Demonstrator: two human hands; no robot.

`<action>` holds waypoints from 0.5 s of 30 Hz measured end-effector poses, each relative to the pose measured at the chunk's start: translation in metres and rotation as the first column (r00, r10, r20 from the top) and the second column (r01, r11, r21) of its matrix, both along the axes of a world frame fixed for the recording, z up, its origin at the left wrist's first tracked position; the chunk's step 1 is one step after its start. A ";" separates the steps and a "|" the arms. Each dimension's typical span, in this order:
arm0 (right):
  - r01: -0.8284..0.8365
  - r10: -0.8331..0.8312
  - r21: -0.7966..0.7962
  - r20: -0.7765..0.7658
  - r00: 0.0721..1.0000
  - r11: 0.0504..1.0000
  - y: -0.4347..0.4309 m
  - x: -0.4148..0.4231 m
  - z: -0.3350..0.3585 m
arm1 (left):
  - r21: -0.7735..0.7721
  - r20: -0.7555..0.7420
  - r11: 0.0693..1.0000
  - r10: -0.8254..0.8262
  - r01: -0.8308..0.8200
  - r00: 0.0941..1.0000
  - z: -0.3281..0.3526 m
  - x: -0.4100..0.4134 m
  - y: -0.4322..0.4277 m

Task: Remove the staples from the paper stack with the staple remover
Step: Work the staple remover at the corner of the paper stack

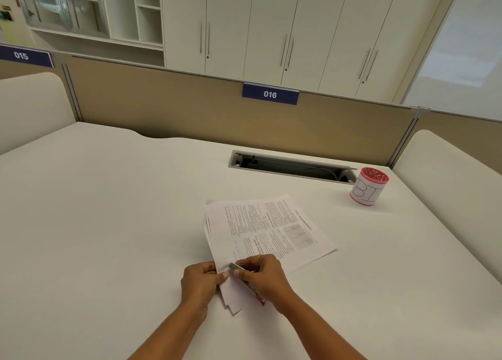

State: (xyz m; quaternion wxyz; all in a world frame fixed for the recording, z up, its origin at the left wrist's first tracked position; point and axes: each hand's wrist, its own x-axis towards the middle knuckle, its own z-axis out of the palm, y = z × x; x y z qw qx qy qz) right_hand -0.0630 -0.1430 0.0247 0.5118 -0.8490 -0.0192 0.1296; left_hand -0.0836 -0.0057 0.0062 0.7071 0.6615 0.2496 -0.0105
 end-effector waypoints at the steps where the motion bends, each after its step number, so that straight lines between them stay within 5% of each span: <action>1: -0.005 0.005 0.029 -0.022 1.000 1.000 -0.002 0.001 0.001 | 0.003 0.000 1.000 -0.004 0.004 1.000 0.001 0.000 0.000; 15: -0.018 0.082 0.208 -0.303 0.950 0.978 -0.015 0.018 0.007 | 0.009 -0.001 0.999 -0.044 0.044 0.999 0.002 -0.001 0.002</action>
